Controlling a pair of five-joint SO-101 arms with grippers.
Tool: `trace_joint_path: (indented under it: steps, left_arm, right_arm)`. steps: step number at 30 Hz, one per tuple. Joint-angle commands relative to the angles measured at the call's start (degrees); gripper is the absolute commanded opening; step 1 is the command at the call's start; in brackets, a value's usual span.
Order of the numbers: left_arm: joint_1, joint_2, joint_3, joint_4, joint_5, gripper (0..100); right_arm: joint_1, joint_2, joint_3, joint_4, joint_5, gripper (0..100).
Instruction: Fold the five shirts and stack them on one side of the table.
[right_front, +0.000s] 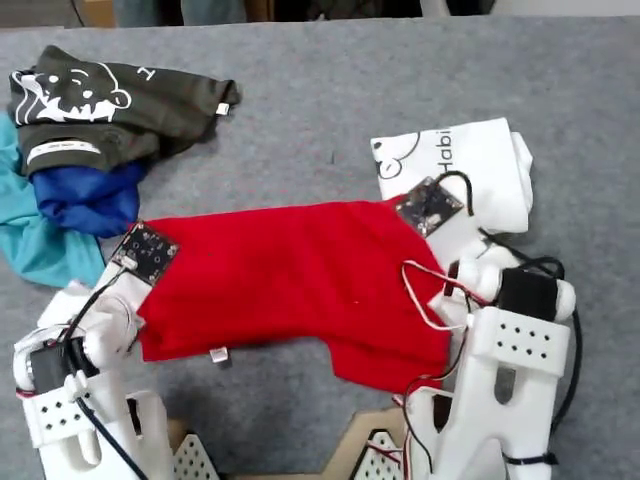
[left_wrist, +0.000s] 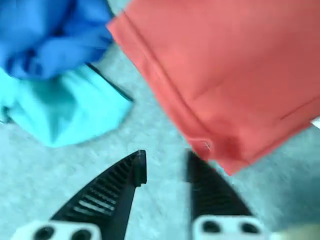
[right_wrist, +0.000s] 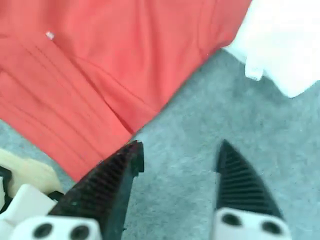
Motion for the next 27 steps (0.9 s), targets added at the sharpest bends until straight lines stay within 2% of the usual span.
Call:
trace_joint_path:
  steps: [1, 2, 4, 7, 10, 12, 16, 19, 27]
  left_arm:
    - [4.09, 1.14, -2.86, -6.42, 8.79, 4]
    - [5.85, 2.29, -2.51, -9.49, 13.36, 2]
    - [8.66, 6.33, -2.33, -15.03, 21.63, 3]
    - [10.95, 16.53, -2.77, -23.03, 33.58, 3]
    - [11.21, 28.57, -3.03, -34.11, 44.75, 3]
    - [11.56, 35.96, -3.03, -41.05, 49.76, 3]
    - [11.56, 49.93, -2.95, -55.21, 54.33, 3]
    - [11.47, 57.58, -3.65, -61.71, 55.21, 3]
    - [11.21, 59.60, -6.46, -59.25, 55.03, 3]
  right_arm:
    - [-8.70, 0.57, -0.40, -2.20, -5.19, 3.2]
    - [-11.34, 1.36, 0.75, -3.78, -8.88, 4.9]
    - [-16.35, 3.82, 2.59, -8.26, -15.65, 1.2]
    - [-22.42, 9.10, 4.18, -13.89, -22.59, 1.3]
    - [-25.67, 16.04, 5.23, -18.73, -27.08, 1.3]
    - [-26.37, 20.88, 5.32, -20.66, -27.96, 1.3]
    - [-26.55, 28.70, 4.88, -21.80, -27.96, 1.3]
    - [-26.64, 31.52, 5.05, -21.63, -27.87, 1.3]
    - [-28.84, 31.52, 5.67, -14.77, -23.74, 1.3]
